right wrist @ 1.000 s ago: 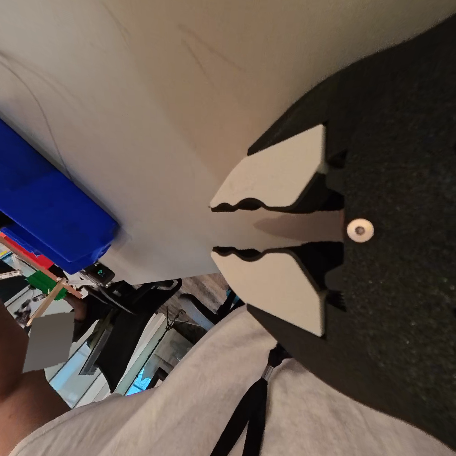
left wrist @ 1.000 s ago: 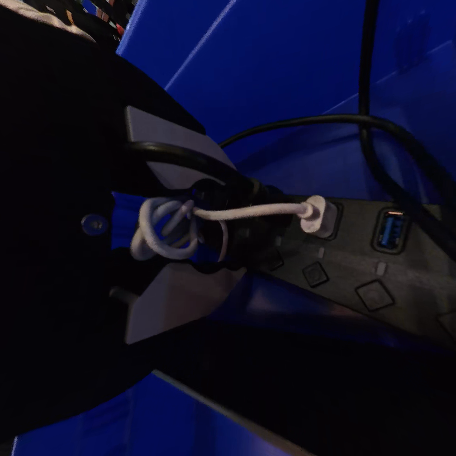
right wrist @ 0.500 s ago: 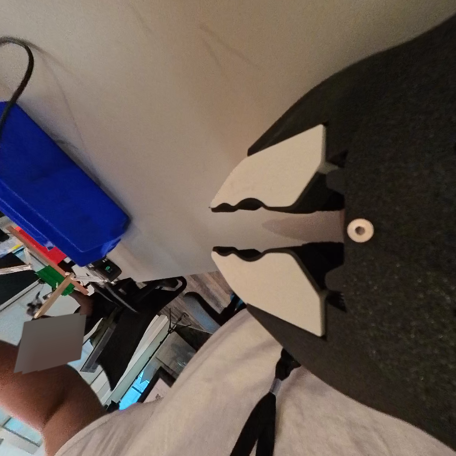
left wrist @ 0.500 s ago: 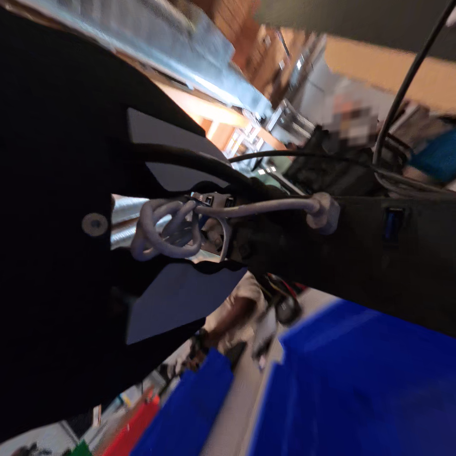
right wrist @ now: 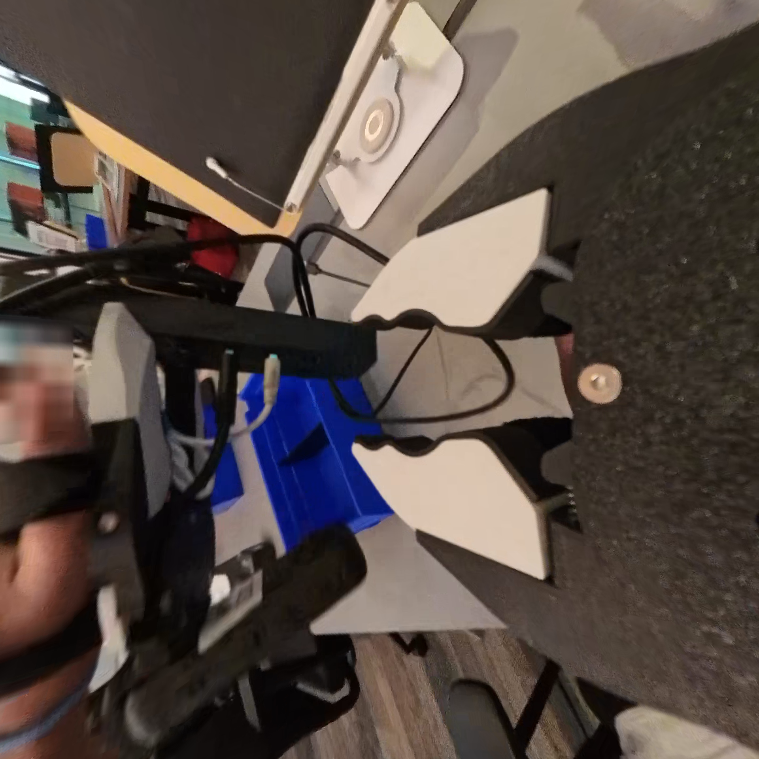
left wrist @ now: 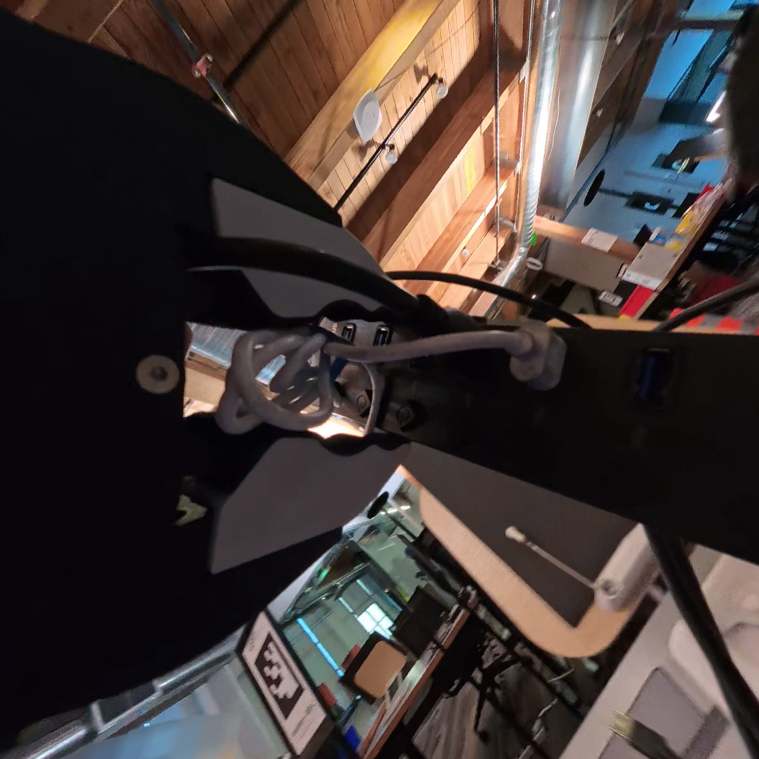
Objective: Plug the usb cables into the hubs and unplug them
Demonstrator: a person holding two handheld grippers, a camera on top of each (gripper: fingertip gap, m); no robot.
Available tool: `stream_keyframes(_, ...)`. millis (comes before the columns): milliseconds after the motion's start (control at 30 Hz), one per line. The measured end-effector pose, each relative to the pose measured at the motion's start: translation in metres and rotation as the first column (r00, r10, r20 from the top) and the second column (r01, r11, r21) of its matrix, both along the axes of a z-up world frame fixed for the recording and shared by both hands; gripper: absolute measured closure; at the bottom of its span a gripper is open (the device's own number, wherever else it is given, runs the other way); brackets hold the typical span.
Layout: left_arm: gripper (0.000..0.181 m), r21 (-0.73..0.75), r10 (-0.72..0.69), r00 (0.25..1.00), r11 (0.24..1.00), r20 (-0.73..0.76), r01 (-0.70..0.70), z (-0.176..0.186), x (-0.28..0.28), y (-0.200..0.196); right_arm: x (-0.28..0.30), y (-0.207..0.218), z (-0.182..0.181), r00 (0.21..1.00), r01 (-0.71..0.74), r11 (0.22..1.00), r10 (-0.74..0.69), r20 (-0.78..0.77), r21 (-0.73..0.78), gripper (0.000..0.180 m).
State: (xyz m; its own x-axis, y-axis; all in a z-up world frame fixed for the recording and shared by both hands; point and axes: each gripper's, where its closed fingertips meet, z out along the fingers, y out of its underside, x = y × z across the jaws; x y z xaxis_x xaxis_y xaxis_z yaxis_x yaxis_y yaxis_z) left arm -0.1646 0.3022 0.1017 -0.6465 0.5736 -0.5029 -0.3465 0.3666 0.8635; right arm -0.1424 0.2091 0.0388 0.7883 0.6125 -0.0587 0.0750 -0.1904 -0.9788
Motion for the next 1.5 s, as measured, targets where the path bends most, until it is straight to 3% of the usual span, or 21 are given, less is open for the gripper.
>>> stream_keyframes(133, 0.128, -0.039, -0.108, 0.993, 0.993, 0.039, 0.110, -0.013, 0.028, -0.032, -0.005, 0.031, -0.036, 0.999, -0.044, 0.996, 0.044, 0.005, -0.083, 0.131)
stream_keyframes(167, 0.128, -0.047, -0.130, 0.990, 0.990, 0.048, 0.133, -0.018, 0.034, -0.038, -0.008, 0.033, -0.042, 0.998, -0.066, 0.993, 0.065, -0.007, -0.101, 0.134)
stream_keyframes(200, 0.127, -0.049, -0.143, 0.988, 0.988, 0.055, 0.146, -0.023, 0.038, -0.043, -0.011, 0.034, -0.048, 0.996, -0.092, 0.989, 0.091, -0.013, -0.119, 0.150)
stream_keyframes(233, 0.127, -0.030, -0.137, 0.989, 0.990, 0.054, 0.139, -0.028, 0.040, -0.042, -0.010, 0.036, -0.054, 0.996, -0.089, 0.985, 0.088, -0.018, -0.147, 0.151)
stream_keyframes(333, 0.115, -0.194, 0.010, 0.997, 0.981, 0.077, 0.005, -0.058, 0.031, -0.024, 0.002, 0.047, -0.075, 0.999, -0.035, 0.987, 0.035, 0.003, -0.159, 0.152)
stream_keyframes(433, 0.101, -0.381, 0.174, 0.981, 0.916, 0.087, -0.129, -0.089, 0.007, -0.012, 0.010, 0.059, -0.093, 1.000, -0.006, 0.981, 0.007, 0.008, -0.194, 0.152)
stream_keyframes(500, 0.116, -0.492, 0.214, 0.967, 0.862, 0.136, -0.122, -0.101, -0.009, -0.017, 0.016, 0.069, -0.102, 0.998, 0.049, 0.976, -0.043, 0.034, -0.213, 0.152)
stream_keyframes(600, 0.116, -0.568, 0.294, 0.922, 0.817, 0.253, -0.105, -0.102, -0.030, -0.020, 0.029, 0.088, -0.115, 0.996, 0.081, 0.965, -0.090, -0.026, -0.248, 0.152)
stream_keyframes(667, 0.114, -0.712, 0.438, 0.842, 0.695, 0.314, -0.096, -0.116, -0.045, -0.026, 0.033, 0.099, -0.120, 0.993, 0.092, 0.970, -0.105, -0.048, -0.224, 0.152)
stream_keyframes(733, 0.122, -0.867, 0.583, 0.738, 0.499, 0.339, 0.004, -0.139, -0.052, -0.044, 0.037, 0.111, -0.124, 0.988, 0.135, 0.973, -0.145, -0.045, -0.187, 0.152)
stream_keyframes(833, 0.115, -0.963, 0.807, 0.536, 0.144, 0.247, 0.226, -0.180, -0.050, -0.076, 0.045, 0.127, -0.133, 0.976, 0.185, 0.966, -0.203, -0.083, -0.180, 0.152)
stream_keyframes(900, 0.102, -0.917, 0.881, 0.456, -0.073, 0.125, 0.392, -0.202, -0.037, -0.107, 0.052, 0.134, -0.140, 0.969, 0.227, 0.963, -0.239, -0.070, -0.143, 0.152)
stream_keyframes(1067, 0.089, -0.659, 0.946, 0.302, -0.302, -0.118, 0.689, -0.217, -0.003, -0.154, 0.052, 0.133, -0.151, 0.954, 0.300, 0.953, -0.298, 0.031, -0.044, 0.152)
stream_keyframes(1133, 0.092, -0.567, 0.955, 0.238, -0.296, -0.176, 0.769, -0.223, 0.001, -0.152, 0.053, 0.130, -0.145, 0.955, 0.296, 0.955, -0.296, 0.013, -0.013, 0.152)
stream_keyframes(1233, 0.095, -0.585, 0.989, 0.128, -0.149, -0.077, 0.797, -0.219, -0.014, -0.128, 0.056, 0.119, -0.145, 0.966, 0.256, 0.967, -0.256, -0.042, -0.019, 0.152)
stream_keyframes(1300, 0.095, -0.584, 0.995, 0.102, -0.096, -0.023, 0.806, -0.209, -0.017, -0.114, 0.058, 0.117, -0.147, 0.967, 0.255, 0.967, -0.255, -0.005, -0.006, 0.152)
stream_keyframes(1500, 0.102, -0.352, 0.982, 0.063, -0.124, -0.180, 0.928, -0.177, -0.016, -0.085, 0.044, 0.113, -0.149, 0.958, 0.240, 0.968, -0.248, 0.147, 0.074, 0.152)
